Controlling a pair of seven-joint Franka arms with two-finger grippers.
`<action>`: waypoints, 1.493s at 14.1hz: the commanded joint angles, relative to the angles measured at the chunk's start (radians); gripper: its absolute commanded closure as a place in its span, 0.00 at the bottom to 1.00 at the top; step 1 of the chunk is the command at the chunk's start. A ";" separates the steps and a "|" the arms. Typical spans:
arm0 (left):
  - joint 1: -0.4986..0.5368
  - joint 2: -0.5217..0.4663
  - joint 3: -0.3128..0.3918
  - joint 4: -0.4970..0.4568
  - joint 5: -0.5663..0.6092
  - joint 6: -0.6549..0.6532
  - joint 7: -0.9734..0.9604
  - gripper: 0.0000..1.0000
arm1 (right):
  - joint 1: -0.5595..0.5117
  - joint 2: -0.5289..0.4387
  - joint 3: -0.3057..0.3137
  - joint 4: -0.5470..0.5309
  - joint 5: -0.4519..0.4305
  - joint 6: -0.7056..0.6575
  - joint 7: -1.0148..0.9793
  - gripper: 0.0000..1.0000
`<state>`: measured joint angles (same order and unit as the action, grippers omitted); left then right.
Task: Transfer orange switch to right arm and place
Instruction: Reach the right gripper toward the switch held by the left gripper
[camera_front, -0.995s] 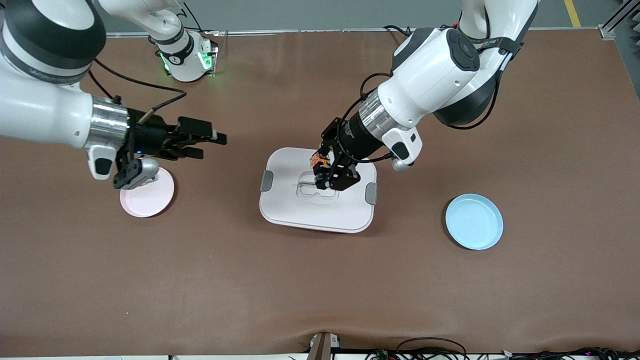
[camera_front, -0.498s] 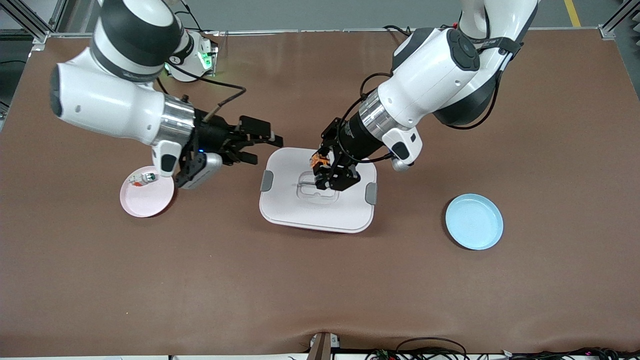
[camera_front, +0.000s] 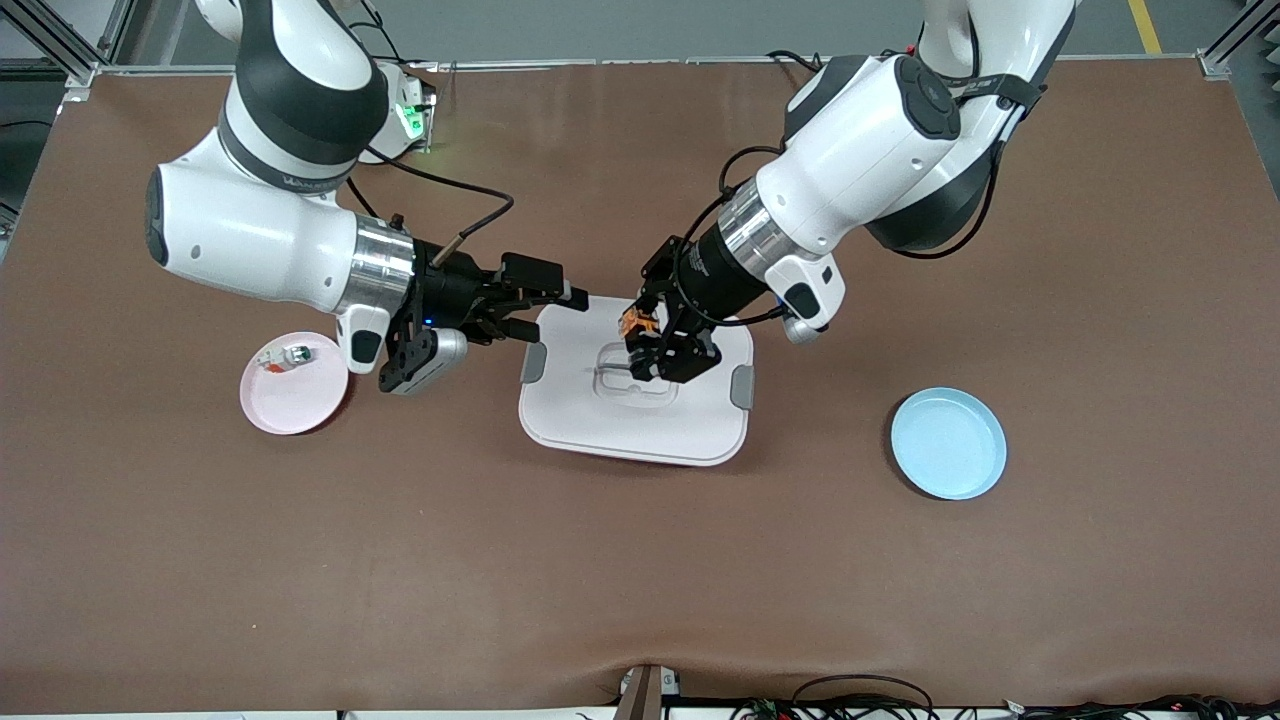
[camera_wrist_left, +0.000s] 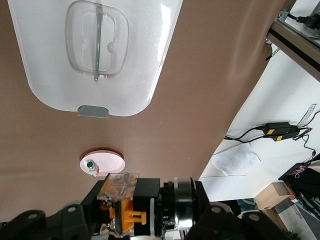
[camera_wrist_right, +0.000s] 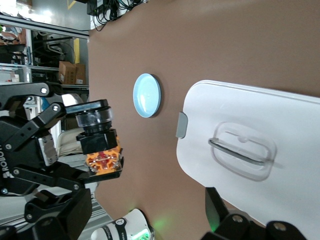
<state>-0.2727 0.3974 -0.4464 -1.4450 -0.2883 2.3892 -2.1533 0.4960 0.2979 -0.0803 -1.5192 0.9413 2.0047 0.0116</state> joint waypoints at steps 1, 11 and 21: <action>-0.008 0.003 0.003 0.011 0.001 0.013 -0.011 0.60 | 0.030 0.029 -0.009 0.039 0.036 0.035 0.002 0.00; -0.008 0.003 0.005 0.008 0.001 0.015 -0.010 0.60 | 0.075 0.107 -0.009 0.139 0.037 0.097 0.051 0.00; -0.010 0.004 0.005 0.008 0.001 0.015 -0.008 0.60 | 0.095 0.119 -0.010 0.143 0.028 0.114 0.042 0.00</action>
<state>-0.2728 0.3982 -0.4464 -1.4451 -0.2883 2.3907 -2.1533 0.5760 0.4022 -0.0798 -1.4039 0.9593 2.1148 0.0447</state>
